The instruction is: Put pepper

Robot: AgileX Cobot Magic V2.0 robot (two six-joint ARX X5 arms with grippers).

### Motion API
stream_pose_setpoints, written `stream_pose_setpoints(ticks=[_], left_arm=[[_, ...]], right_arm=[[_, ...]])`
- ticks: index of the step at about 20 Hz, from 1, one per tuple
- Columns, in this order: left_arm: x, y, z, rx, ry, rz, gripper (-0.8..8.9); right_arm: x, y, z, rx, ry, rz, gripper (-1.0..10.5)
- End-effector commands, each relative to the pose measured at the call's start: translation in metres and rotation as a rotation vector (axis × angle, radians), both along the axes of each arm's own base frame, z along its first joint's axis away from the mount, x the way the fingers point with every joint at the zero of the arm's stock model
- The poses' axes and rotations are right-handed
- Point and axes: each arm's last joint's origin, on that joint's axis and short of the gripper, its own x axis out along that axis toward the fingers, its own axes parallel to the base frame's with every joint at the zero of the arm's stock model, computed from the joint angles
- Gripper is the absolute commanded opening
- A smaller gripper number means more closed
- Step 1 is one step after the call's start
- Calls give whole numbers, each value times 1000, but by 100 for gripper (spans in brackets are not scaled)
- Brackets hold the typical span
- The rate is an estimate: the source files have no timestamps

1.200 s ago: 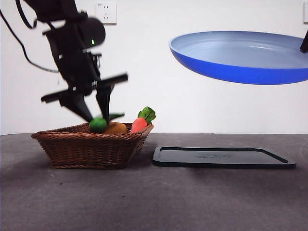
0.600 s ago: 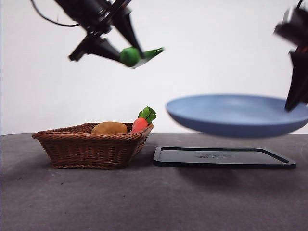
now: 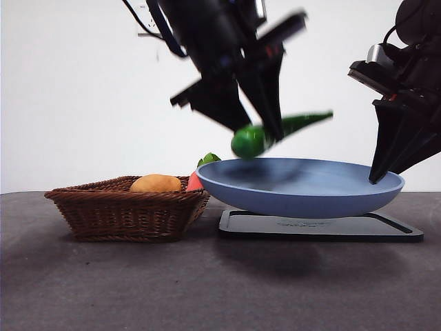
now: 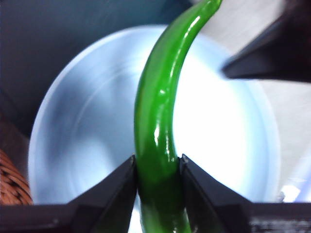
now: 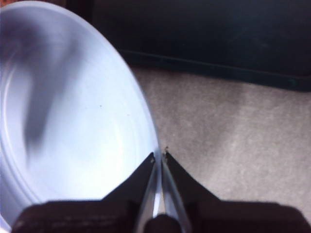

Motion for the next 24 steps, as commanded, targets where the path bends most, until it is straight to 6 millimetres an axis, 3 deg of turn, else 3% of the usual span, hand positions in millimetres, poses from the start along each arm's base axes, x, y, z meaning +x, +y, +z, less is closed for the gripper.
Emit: stream_pose_setpoints(ticks=[1,4,9,16,21,24], left_arm=[[2,-11,-13,38,14,-28,126],[3,-14,-25,68,40,-30,128],[2,-14,-26,79,47,-31,228],[-2,-16,-24,67,62,-48,232],[-11,-8,6,-13,27,-73,233],[-21,8,40,-68,-46,-71,232]], right_arm=[[4,3,3,14,-4,1,3],[3,3,3,11,6,1,3],[1,3,2,15,27,8,3],[-2,7,2,49,55,34,3],[-3,6,2,43,68,32,3],[-2,5,2,39,59,26,3]])
